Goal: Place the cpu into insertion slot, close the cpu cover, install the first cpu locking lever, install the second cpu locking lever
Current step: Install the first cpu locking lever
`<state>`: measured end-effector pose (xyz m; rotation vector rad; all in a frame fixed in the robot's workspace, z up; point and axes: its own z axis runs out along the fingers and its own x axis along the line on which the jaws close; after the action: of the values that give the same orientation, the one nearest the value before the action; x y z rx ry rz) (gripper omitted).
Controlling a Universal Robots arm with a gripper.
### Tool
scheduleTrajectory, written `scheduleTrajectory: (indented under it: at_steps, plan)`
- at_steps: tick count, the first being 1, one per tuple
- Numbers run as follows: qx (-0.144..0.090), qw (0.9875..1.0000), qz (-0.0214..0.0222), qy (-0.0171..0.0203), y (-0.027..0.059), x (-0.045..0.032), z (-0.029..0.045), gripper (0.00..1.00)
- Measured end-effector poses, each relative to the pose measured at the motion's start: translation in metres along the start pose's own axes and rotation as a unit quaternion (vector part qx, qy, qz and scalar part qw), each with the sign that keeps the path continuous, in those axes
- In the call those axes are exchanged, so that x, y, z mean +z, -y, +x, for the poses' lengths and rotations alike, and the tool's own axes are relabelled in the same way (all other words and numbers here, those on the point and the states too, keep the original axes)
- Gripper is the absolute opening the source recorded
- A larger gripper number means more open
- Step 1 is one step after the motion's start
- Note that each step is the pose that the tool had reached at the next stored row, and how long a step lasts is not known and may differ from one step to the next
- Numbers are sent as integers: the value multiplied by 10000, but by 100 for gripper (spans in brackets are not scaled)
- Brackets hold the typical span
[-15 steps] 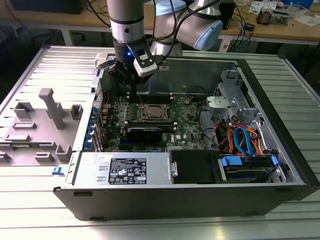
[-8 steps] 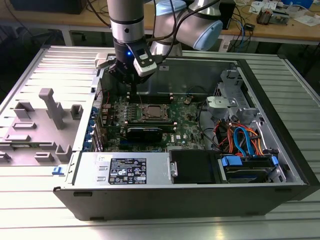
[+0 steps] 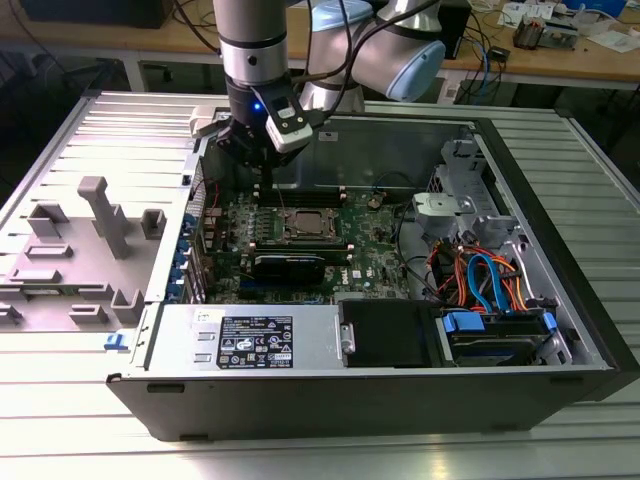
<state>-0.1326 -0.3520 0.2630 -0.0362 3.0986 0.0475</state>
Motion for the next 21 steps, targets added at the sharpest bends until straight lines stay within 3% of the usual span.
scheduleTrajectory:
  at_steps: [5, 13, 21]
  plan:
    - [-2, 10000, 0, 0, -11, 1, -13, 11]
    - [-1, 10000, 0, 0, -6, 9, -204, 11]
    - [-1, 10000, 0, 0, -4, 25, -279, 11]
